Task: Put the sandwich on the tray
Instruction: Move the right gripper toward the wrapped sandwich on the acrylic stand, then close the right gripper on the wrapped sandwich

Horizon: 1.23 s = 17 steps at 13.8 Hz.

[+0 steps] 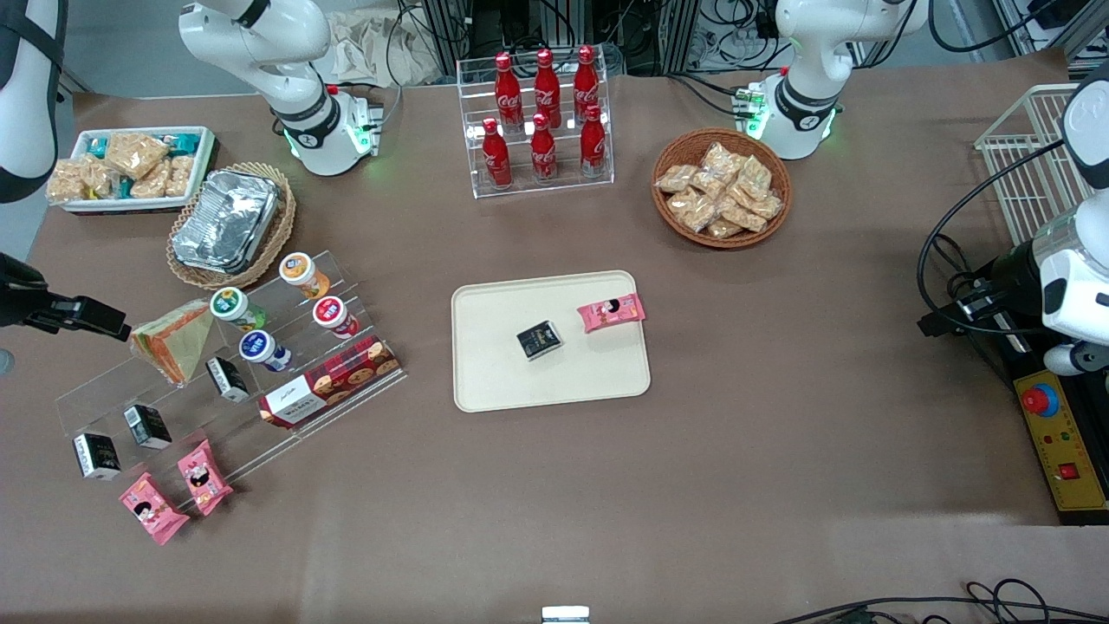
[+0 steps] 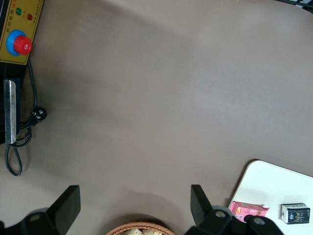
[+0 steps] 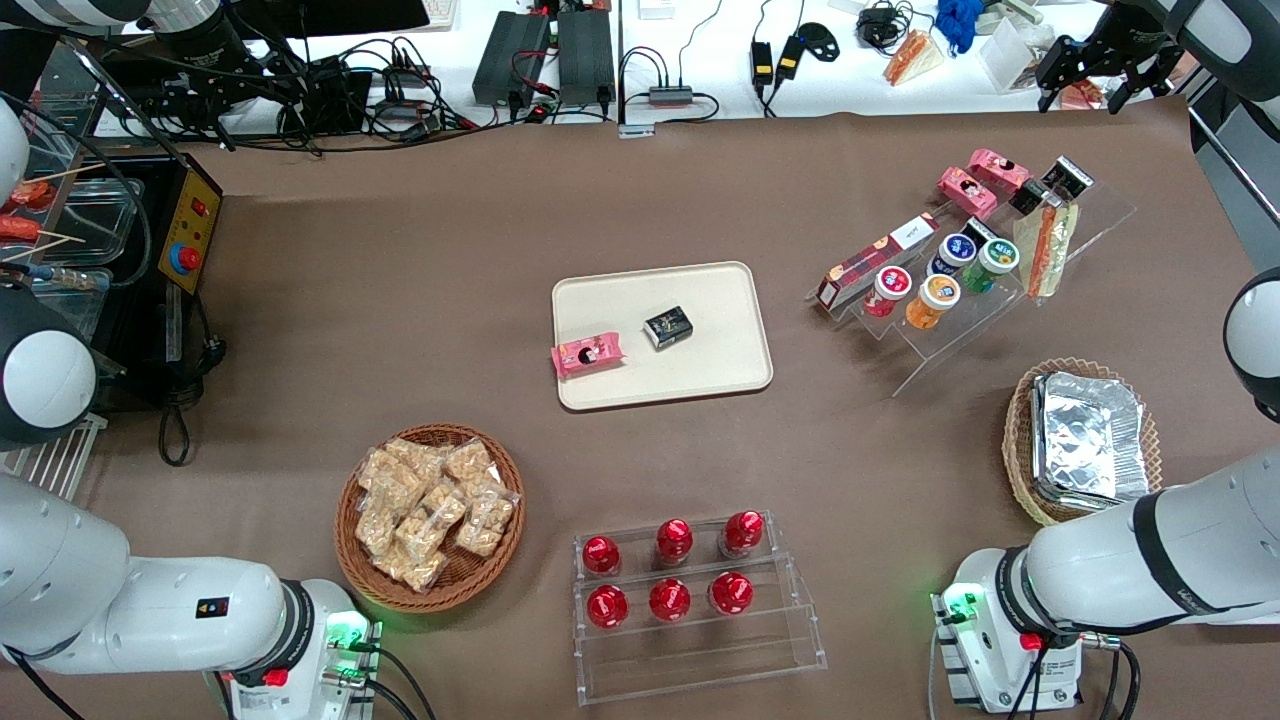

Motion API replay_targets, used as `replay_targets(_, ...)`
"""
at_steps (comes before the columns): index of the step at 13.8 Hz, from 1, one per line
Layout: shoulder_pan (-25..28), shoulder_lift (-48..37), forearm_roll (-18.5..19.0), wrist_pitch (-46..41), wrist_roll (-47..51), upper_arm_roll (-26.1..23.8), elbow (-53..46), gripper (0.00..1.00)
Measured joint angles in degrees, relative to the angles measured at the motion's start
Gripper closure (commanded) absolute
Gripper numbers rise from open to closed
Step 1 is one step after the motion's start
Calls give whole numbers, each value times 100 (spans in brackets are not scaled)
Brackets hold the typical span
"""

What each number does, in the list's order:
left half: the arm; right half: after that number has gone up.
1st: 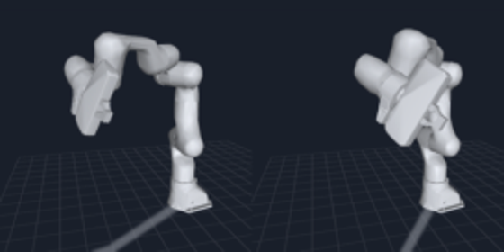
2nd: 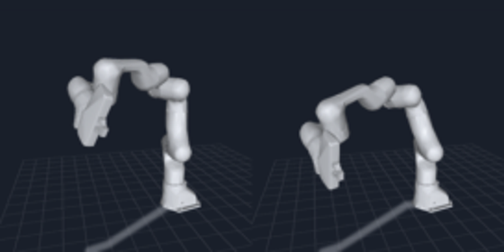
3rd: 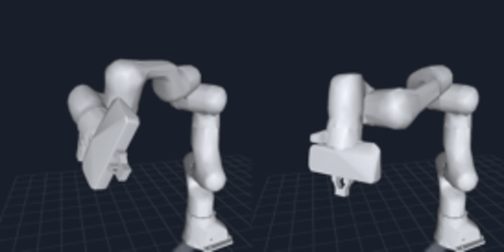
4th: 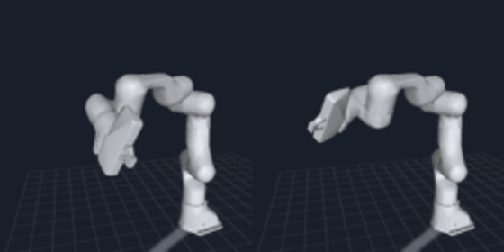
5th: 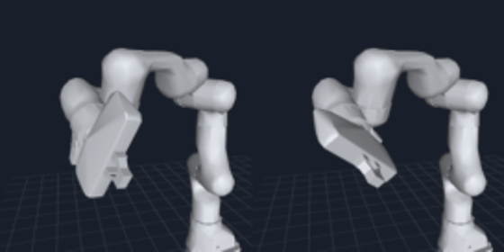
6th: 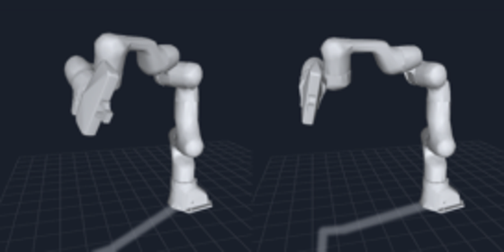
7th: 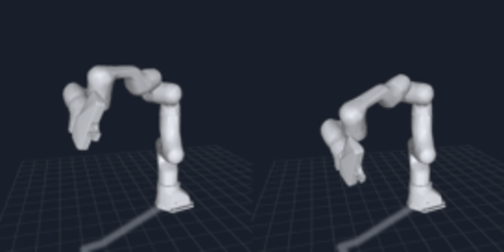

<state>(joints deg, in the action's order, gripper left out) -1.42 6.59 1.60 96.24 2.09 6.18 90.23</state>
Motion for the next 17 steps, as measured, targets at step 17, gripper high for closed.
replay_targets(17,-566,63,-143,1669,-930,41,1668,1)
